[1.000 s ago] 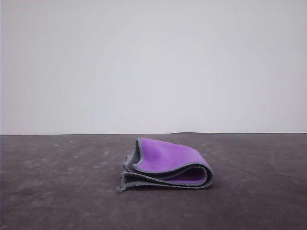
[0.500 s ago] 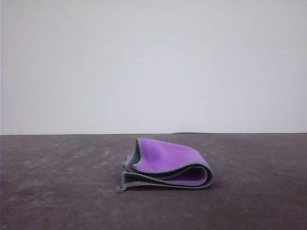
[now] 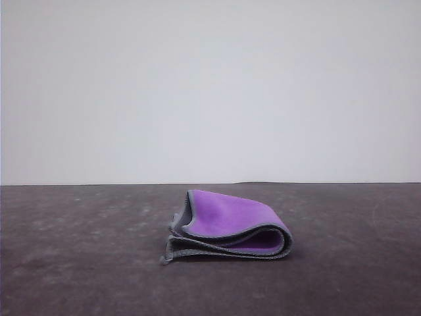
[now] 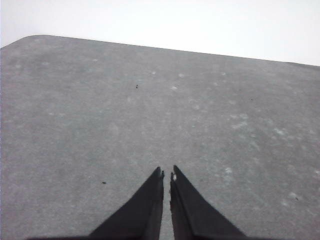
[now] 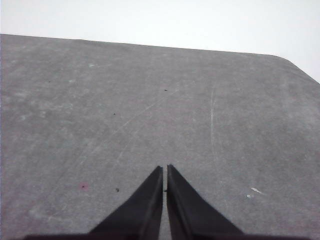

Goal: Fold clothes

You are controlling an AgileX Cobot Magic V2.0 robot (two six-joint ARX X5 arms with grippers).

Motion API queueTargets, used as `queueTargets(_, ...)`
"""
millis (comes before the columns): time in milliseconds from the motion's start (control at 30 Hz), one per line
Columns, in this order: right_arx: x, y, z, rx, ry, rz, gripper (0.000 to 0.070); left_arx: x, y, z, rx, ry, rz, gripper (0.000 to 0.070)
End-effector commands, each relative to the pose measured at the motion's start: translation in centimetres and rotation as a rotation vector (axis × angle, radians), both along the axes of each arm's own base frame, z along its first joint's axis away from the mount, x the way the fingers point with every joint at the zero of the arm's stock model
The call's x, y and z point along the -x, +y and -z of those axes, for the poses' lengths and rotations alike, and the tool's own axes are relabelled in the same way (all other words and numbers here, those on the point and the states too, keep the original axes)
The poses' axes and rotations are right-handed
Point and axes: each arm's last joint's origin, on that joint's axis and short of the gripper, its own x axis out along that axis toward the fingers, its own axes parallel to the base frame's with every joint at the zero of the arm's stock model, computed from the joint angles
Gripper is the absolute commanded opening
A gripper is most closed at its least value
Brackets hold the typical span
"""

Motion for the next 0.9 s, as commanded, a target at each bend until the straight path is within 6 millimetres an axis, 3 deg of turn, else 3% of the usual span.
queueTargets(0,-0.04,-0.01,0.03,-0.014,-0.012,0.006,0.0009,-0.09,0.01,0.73,0.004,0.025,-0.001,0.0017)
queueTargets(867,-0.04,-0.01,0.01,-0.014,-0.013,0.006,0.0009,-0.09,0.01,0.73,0.004,0.025,-0.001,0.0017)
